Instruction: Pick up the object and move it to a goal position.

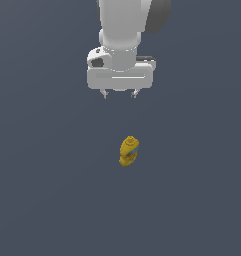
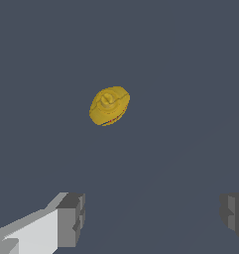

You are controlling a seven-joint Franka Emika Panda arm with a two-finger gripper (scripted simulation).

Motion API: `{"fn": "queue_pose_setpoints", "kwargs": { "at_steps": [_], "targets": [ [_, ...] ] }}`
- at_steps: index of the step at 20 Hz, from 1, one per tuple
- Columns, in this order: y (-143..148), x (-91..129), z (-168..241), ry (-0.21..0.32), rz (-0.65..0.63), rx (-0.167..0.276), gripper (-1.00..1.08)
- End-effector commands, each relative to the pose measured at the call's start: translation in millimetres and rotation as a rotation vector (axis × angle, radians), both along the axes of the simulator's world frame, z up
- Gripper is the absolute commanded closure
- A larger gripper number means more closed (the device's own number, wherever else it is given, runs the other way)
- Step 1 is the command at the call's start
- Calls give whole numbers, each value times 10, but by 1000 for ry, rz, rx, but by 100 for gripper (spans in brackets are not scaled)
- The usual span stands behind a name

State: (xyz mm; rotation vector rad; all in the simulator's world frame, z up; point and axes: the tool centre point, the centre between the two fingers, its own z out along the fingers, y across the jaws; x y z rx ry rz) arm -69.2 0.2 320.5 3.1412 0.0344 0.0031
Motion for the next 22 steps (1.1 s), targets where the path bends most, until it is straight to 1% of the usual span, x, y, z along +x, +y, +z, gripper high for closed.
{"fn": "queue_pose_setpoints", "kwargs": {
  "at_steps": [1,6,12,17,22],
  "targets": [
    [1,-1,-5,2,8,4,-92],
    [2,2,-6,1,5,3,-92],
    [20,52,-46,1,-42,3,-92],
    [48,130,-110,2,-114,3,-92],
    [89,239,-206,2,-217,3,-92]
  ]
}}
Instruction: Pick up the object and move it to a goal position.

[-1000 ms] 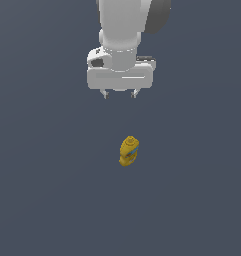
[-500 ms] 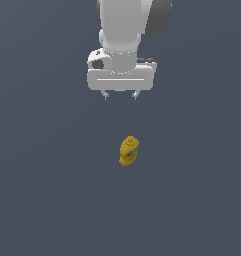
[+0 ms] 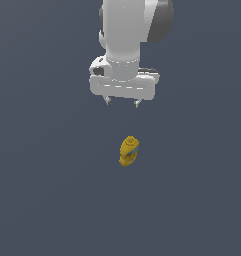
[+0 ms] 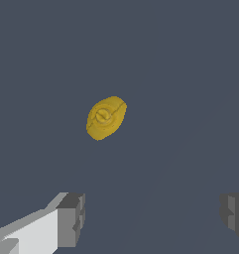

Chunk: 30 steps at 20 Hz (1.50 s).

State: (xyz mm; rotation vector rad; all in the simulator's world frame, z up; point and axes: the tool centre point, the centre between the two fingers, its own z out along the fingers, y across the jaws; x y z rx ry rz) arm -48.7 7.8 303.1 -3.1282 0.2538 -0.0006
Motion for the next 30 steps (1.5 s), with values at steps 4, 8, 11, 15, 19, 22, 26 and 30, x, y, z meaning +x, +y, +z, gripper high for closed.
{"fn": "queue_pose_setpoints", "kwargs": {
  "at_steps": [4,8,11,15,19,22,26,30],
  "targets": [
    [54,134,-128,1,-130,0,-92],
    [96,232,-227,1,-228,0,-92],
    [128,303,-305,1,-301,0,-92],
    [172,395,-412,2,-398,-1,-92],
    [216,484,-523,2,-496,-1,-92],
    [249,545,-605,2,-565,-2,-92],
    [284,609,-696,2,-640,-2,-92],
    [310,655,-763,2,-695,-2,-92]
  ]
}}
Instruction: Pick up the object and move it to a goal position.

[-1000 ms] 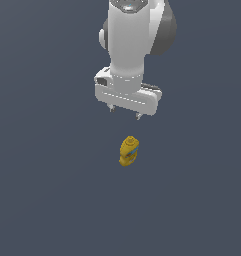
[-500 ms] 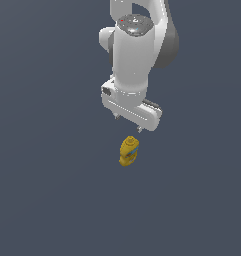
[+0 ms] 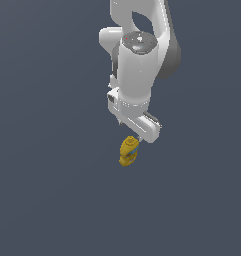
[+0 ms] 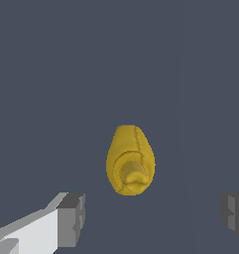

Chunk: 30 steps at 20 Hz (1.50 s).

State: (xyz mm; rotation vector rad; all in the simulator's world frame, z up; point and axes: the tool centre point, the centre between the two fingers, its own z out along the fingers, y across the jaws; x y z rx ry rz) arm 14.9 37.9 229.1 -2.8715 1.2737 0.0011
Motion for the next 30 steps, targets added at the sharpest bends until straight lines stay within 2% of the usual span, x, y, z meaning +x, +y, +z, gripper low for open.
{"fn": "queue_pose_setpoints", "kwargs": {
  "at_steps": [1,13,22,28,29,30],
  "targets": [
    [14,27,-37,0,-32,0,-92],
    [34,55,-117,0,-68,-1,-92],
    [34,44,-504,0,-71,-1,-92],
    [36,58,-588,0,-72,-1,-92],
    [36,58,-588,0,-72,-1,108],
    [36,58,-588,0,-72,-1,108]
  ]
}}
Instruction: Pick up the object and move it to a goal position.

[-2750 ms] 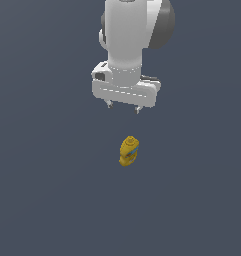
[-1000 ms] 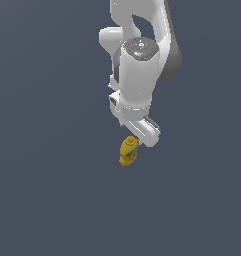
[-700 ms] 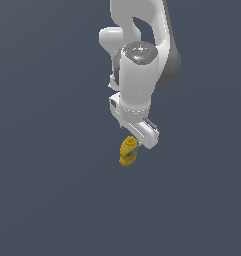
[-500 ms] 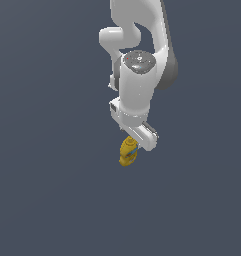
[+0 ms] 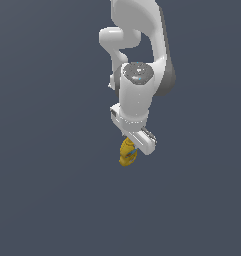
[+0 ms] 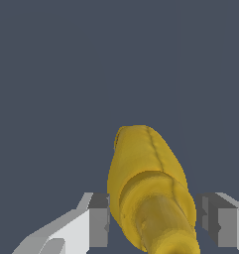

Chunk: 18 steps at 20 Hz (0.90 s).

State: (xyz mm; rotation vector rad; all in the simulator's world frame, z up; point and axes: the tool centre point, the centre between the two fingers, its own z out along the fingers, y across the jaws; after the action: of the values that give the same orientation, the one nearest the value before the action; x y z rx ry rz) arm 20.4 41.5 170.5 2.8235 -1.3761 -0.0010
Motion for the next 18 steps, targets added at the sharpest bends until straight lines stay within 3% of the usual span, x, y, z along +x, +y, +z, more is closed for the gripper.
{"fn": "queue_pose_setpoints", "kwargs": {
  "at_steps": [1,12,18],
  "targets": [
    [0,4,-2,-1,0,0,108],
    [-16,-4,30,-1,0,0,108],
    [-174,-39,273,-1,0,1,108]
  ]
}}
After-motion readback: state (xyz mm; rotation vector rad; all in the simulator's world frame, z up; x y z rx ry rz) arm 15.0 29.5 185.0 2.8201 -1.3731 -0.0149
